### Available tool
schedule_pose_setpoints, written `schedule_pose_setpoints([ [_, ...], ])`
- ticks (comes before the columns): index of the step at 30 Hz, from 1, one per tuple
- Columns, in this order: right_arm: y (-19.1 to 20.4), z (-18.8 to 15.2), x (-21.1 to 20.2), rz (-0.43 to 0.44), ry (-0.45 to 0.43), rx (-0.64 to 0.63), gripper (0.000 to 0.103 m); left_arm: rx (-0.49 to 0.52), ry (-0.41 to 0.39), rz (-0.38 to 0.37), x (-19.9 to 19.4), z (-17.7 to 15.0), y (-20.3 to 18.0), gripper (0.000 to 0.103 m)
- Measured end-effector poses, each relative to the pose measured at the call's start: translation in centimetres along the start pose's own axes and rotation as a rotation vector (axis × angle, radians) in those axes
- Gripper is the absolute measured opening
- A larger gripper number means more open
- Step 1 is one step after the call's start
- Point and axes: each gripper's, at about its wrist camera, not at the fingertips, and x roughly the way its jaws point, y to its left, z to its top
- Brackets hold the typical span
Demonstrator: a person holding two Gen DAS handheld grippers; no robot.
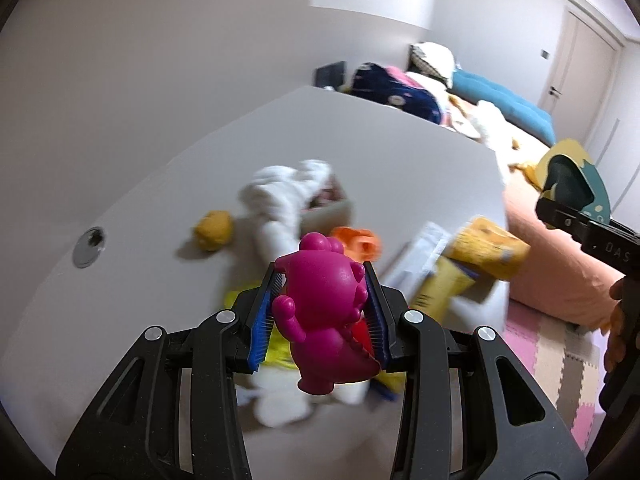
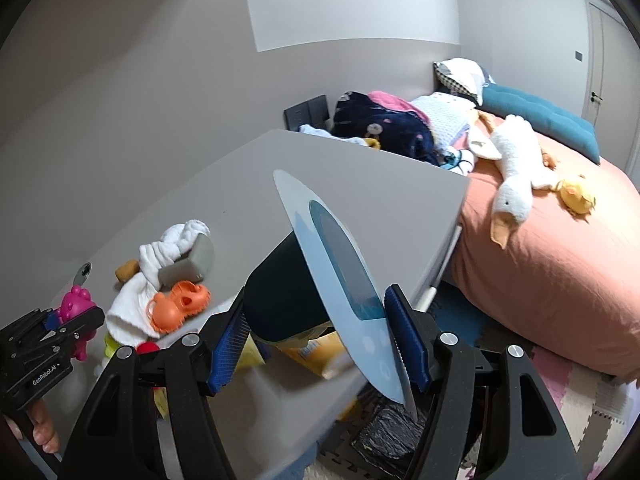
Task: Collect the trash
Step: 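Carry the pink bear and teal card to the black bin and release both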
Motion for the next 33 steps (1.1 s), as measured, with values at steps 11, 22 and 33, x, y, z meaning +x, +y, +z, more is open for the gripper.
schedule_pose_setpoints([
  [11,-4.9,-2.8,-3.4,-0.052,-0.018,0.055,0.059,0.101,0.020,-0.104,0.4,-1.1,-8.2,0.039],
  [22,-11.4,-4.4,-5.9,-0.069,-0.034,0.169,0.003,0.203,0.051,-0.196,1.9,-1.4,-15.9,0.039],
  [33,-16.5,-5.9,-6.7,-0.126,-0.016,0.237,0.003,0.321,0.071,-0.291,2.8,-2.4,-23.8,0.095],
])
